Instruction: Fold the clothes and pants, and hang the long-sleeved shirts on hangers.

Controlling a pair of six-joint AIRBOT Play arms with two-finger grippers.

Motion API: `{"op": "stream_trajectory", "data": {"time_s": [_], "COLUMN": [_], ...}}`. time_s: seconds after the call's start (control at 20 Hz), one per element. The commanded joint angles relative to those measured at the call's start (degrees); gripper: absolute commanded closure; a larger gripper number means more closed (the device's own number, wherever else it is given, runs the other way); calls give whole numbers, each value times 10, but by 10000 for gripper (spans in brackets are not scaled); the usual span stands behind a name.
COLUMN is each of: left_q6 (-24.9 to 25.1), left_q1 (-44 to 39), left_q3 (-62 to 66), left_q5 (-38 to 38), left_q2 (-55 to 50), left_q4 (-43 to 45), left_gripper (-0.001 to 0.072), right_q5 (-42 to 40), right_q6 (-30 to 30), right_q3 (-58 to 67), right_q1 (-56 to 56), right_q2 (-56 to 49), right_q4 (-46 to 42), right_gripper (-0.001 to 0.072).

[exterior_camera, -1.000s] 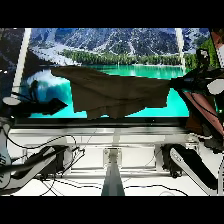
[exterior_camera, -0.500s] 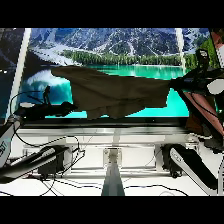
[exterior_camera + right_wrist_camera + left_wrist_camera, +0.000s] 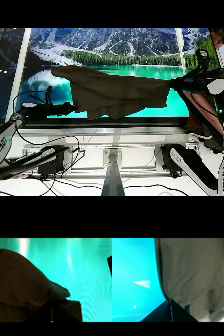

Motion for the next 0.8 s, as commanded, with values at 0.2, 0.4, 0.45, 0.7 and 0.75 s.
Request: {"op": "stream_trajectory", "data": {"time_s": [0.2,0.4,0.45,0.7,0.75], "left_q6": [64,42,40,40,40], "left_q1": [1,17,30,117,134], "left_q3": [183,381,428,511,511], "left_q5": [-242,-208,-184,45,85], "left_q2": [37,128,154,308,340], "left_q4": [-44,-103,-120,-127,-122], "left_gripper": [699,699,699,699,698], "right_q5": [61,75,77,104,103], "right_q6": [-56,-56,-56,-56,-56], "right_q3": [92,191,217,325,344], "right_q1": [11,11,10,10,10], "right_q2": [15,28,33,76,92], "right_q4": [-3,-18,-28,-40,-38], "right_gripper": [701,701,701,700,701]}}
